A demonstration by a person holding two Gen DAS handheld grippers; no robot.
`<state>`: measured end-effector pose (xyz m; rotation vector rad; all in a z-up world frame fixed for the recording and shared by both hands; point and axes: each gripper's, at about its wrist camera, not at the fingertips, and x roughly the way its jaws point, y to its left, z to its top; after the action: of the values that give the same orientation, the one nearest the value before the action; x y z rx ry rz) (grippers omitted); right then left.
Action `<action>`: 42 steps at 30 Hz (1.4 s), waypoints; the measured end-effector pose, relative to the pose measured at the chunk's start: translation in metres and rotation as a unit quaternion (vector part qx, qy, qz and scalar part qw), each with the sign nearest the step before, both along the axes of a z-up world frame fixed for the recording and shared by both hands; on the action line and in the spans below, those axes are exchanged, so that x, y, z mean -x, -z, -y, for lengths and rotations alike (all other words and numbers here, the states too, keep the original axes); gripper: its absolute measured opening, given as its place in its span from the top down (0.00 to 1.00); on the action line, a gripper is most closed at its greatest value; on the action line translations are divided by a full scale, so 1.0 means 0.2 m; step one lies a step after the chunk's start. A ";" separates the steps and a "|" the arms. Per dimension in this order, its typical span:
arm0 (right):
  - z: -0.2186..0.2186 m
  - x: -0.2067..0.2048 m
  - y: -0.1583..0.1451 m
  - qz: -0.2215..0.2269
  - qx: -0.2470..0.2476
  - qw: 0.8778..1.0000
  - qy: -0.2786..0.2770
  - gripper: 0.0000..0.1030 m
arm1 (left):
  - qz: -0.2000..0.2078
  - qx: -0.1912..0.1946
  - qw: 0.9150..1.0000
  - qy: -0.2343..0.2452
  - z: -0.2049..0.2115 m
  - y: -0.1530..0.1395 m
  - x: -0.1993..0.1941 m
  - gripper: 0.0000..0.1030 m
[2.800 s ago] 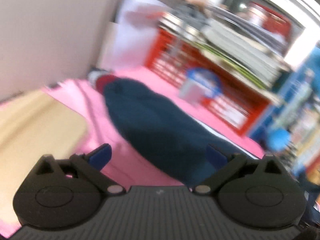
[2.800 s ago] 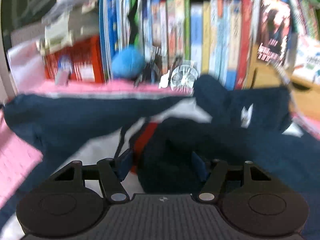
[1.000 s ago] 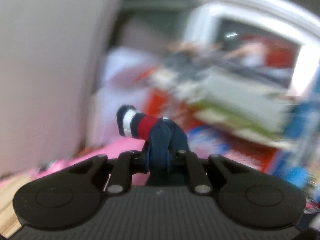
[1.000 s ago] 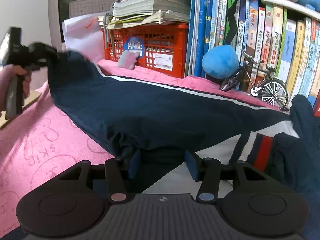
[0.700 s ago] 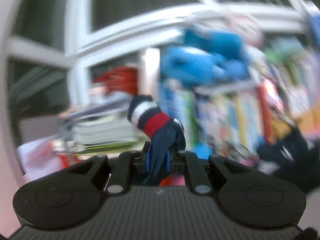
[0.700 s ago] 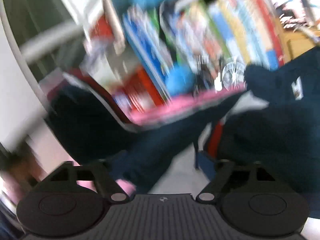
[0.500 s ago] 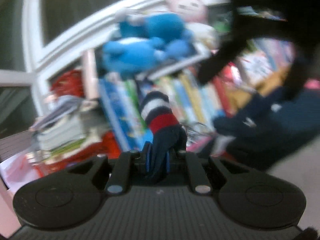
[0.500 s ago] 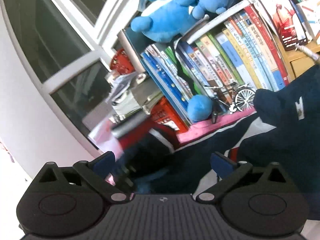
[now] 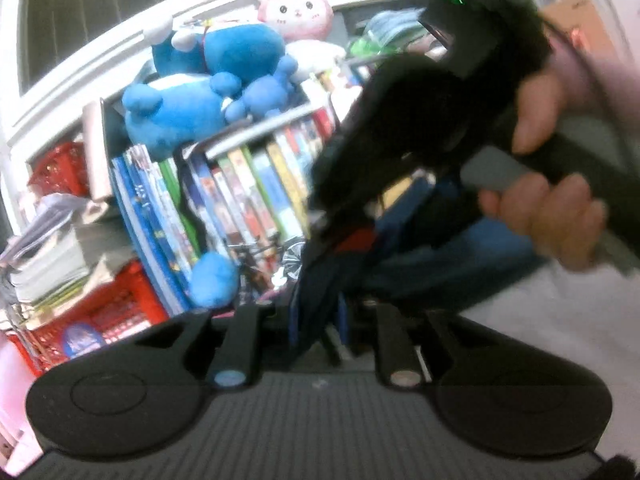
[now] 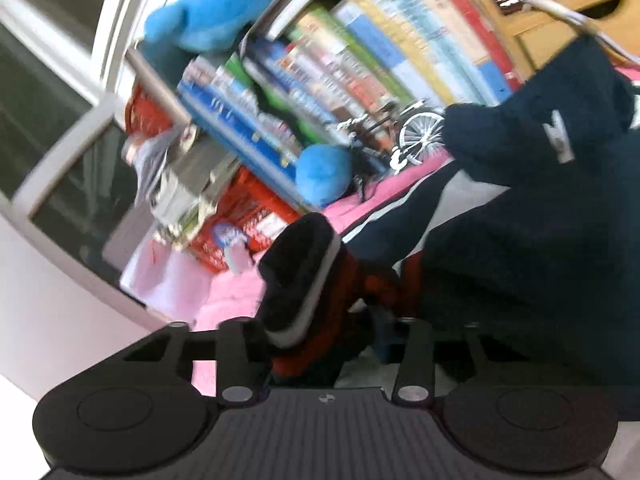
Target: Fold clothes
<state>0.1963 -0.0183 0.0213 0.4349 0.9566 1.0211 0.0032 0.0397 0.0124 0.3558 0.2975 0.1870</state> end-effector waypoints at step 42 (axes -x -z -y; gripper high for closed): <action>0.77 -0.24 0.22 0.258 0.232 0.920 0.182 0.81 | -0.110 0.029 0.982 -0.147 -0.48 -0.02 0.18 0.57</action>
<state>0.2448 -0.1717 -0.0222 -0.0632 0.5775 0.4982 -0.0318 0.1358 0.0156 0.2739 0.5744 0.4305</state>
